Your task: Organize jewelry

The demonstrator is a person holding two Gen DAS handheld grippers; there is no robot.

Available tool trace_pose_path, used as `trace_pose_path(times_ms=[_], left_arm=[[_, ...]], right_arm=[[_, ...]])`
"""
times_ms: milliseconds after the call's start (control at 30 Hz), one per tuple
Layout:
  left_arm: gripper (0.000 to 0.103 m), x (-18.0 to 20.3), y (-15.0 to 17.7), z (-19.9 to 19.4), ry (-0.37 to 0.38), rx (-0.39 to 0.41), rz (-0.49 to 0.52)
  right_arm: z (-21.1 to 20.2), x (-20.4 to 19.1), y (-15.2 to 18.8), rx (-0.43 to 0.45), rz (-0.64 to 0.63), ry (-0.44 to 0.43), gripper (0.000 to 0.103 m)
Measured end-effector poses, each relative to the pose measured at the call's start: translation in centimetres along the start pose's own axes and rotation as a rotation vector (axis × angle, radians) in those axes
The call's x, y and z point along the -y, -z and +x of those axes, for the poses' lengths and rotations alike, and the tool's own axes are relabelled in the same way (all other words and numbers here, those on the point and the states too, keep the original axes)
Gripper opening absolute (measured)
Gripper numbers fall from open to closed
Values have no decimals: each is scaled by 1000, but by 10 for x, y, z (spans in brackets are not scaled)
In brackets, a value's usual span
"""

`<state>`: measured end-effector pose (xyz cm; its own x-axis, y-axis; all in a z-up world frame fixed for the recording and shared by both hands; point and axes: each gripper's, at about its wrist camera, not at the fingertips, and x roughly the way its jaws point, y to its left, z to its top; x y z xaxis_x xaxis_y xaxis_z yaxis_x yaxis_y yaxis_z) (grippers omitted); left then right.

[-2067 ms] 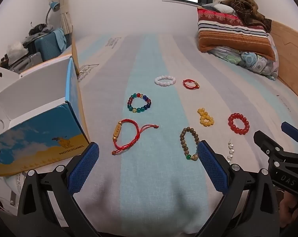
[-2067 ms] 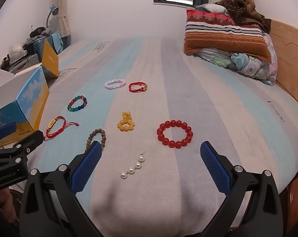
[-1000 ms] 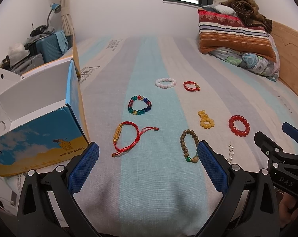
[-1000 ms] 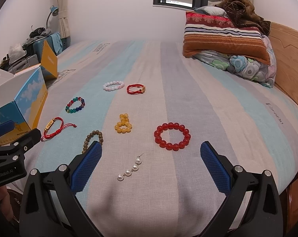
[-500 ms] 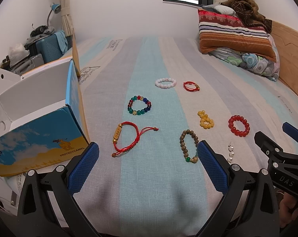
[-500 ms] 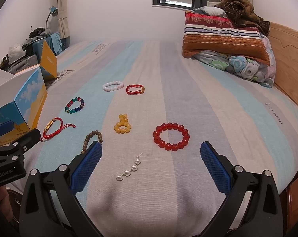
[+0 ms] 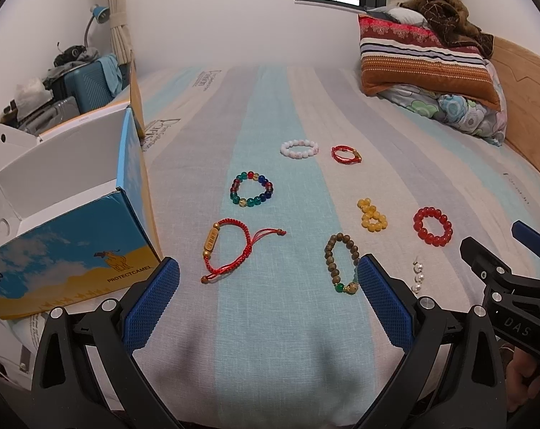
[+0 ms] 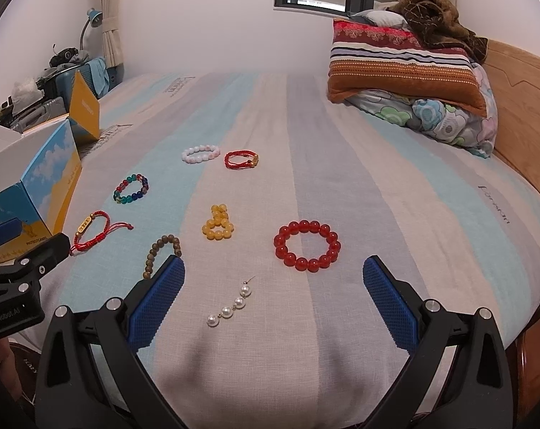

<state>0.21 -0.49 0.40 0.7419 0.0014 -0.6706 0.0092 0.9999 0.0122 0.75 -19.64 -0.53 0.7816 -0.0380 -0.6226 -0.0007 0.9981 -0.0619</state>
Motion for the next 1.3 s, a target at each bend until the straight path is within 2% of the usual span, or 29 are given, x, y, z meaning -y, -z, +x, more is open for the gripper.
trace_pose_path(times_ms=[833, 1100, 1300], left_arm=[[97, 3, 1, 0, -4, -2, 1], [97, 4, -24, -1, 13, -18, -16], [97, 17, -40, 15, 37, -69, -18]], right_arm=[[0, 2, 0, 3, -2, 2, 96], [-9, 16, -20, 17, 19, 2, 96], [-2, 28, -42, -37, 36, -8, 96]])
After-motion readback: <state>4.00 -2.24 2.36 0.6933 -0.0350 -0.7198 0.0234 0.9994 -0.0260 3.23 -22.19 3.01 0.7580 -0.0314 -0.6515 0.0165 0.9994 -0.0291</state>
